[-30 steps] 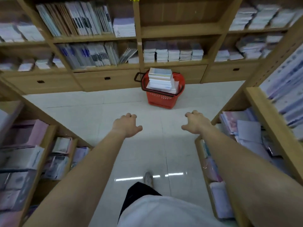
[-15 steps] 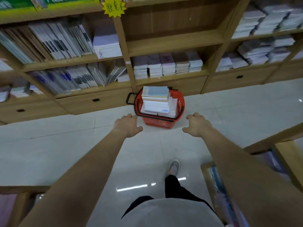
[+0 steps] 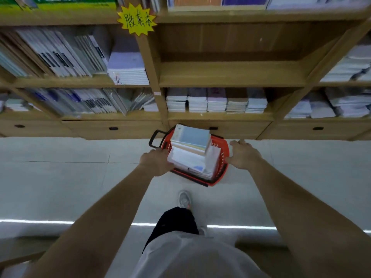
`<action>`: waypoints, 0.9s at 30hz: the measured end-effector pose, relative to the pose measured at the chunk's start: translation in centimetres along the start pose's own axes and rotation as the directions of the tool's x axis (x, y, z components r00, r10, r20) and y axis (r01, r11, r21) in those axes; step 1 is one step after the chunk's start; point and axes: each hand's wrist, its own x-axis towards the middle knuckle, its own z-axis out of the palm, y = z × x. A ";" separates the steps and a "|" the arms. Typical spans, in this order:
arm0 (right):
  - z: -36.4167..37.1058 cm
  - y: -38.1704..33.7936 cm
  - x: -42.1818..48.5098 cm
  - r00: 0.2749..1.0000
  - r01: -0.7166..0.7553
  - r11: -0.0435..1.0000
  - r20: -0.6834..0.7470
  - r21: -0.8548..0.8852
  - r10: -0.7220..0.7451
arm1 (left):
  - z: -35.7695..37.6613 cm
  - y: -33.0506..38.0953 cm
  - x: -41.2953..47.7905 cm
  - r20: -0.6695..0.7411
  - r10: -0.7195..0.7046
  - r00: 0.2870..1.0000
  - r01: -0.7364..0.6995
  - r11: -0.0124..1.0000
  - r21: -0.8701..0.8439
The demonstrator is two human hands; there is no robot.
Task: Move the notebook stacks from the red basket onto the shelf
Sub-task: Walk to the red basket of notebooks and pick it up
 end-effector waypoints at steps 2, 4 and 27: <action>-2.0 0.1 3.6 1.000 0.021 1.000 0.002 -0.010 -0.021 | -1.0 0.3 3.1 0.016 -0.020 1.000 0.020 1.000 -0.023; -3.8 0.1 7.0 0.999 0.040 0.999 -0.009 -0.038 -0.040 | -1.5 0.6 6.2 0.029 -0.029 0.999 0.030 0.999 -0.038; -12.9 -0.4 29.0 0.591 0.806 0.468 0.534 -0.362 -0.605 | -0.9 18.0 8.3 0.259 -0.721 0.643 0.750 0.523 -0.405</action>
